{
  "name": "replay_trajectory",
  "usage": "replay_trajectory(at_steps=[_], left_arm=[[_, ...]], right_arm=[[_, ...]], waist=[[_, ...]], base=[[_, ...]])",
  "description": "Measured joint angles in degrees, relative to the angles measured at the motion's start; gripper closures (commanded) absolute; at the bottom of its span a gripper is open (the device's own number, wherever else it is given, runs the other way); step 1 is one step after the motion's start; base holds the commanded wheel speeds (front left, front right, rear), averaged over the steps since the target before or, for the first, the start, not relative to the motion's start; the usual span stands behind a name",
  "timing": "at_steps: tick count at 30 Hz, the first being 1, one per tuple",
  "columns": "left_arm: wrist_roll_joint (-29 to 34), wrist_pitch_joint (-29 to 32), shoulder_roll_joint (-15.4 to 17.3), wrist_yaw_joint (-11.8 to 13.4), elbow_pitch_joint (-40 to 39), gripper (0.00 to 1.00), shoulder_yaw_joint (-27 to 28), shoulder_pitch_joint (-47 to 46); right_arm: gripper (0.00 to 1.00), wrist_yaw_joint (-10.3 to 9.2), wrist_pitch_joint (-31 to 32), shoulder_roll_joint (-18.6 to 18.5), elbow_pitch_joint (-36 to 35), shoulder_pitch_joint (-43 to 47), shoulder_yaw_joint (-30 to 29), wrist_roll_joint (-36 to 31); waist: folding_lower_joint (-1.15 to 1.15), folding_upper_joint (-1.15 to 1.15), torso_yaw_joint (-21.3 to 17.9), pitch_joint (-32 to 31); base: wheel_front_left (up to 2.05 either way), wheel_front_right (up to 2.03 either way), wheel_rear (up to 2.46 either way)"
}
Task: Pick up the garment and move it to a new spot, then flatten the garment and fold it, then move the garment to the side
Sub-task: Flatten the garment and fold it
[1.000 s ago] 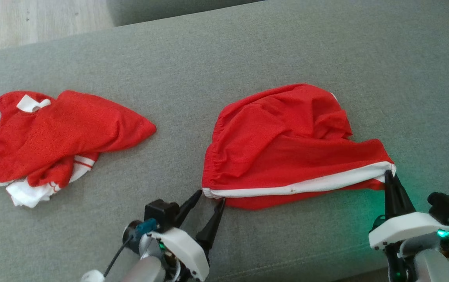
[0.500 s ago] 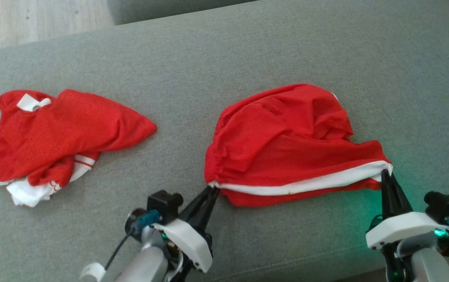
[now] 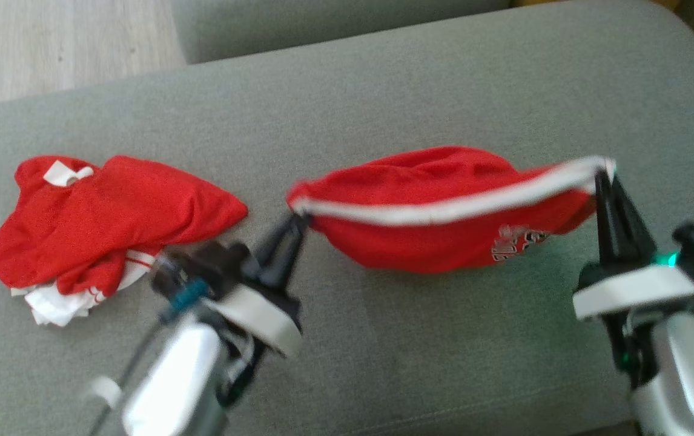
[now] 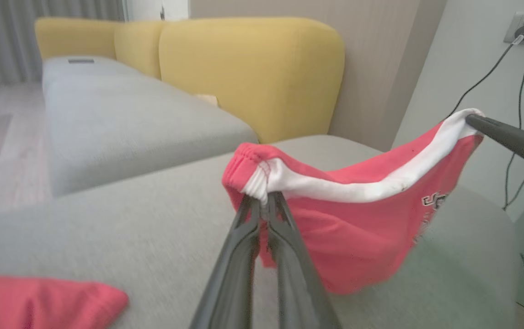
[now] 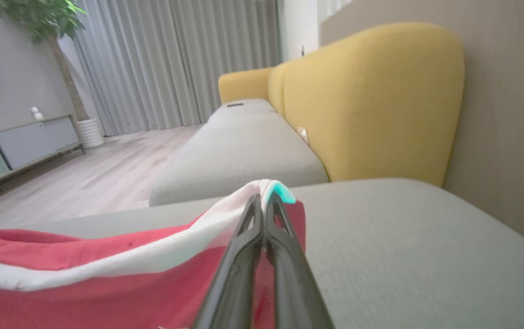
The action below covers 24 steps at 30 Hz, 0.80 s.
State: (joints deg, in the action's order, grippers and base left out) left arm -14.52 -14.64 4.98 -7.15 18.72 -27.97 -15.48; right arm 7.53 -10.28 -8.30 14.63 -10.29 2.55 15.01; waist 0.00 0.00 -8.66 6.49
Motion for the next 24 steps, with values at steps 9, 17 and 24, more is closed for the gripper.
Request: replay_trajectory(at_steps=[9,17,24], left_arm=[[1.3,0.0,3.8,-0.4,-1.6,1.00,2.6,-10.1],[-0.2,1.6,4.2,2.4,-5.9,1.00,6.4,-13.3],[-2.6,7.1,5.5,4.2,-14.5,1.00,6.5,-5.1]], right_arm=[[1.00,0.00,3.8,-5.1,-4.3,-10.3,4.5,0.0],[1.00,0.00,7.2,-6.4,-9.9,-13.4,3.1,-0.5],[1.00,0.00,12.9,-3.9,-17.5,-4.6,-0.6,-2.3]], waist=[[0.00,0.00,-0.7,-4.1],[0.00,0.00,-1.8,-7.1],[-0.01,0.00,-1.7,-7.1]], base=[[0.00,0.00,0.00],[0.00,0.00,0.00],[0.00,0.00,0.00]])
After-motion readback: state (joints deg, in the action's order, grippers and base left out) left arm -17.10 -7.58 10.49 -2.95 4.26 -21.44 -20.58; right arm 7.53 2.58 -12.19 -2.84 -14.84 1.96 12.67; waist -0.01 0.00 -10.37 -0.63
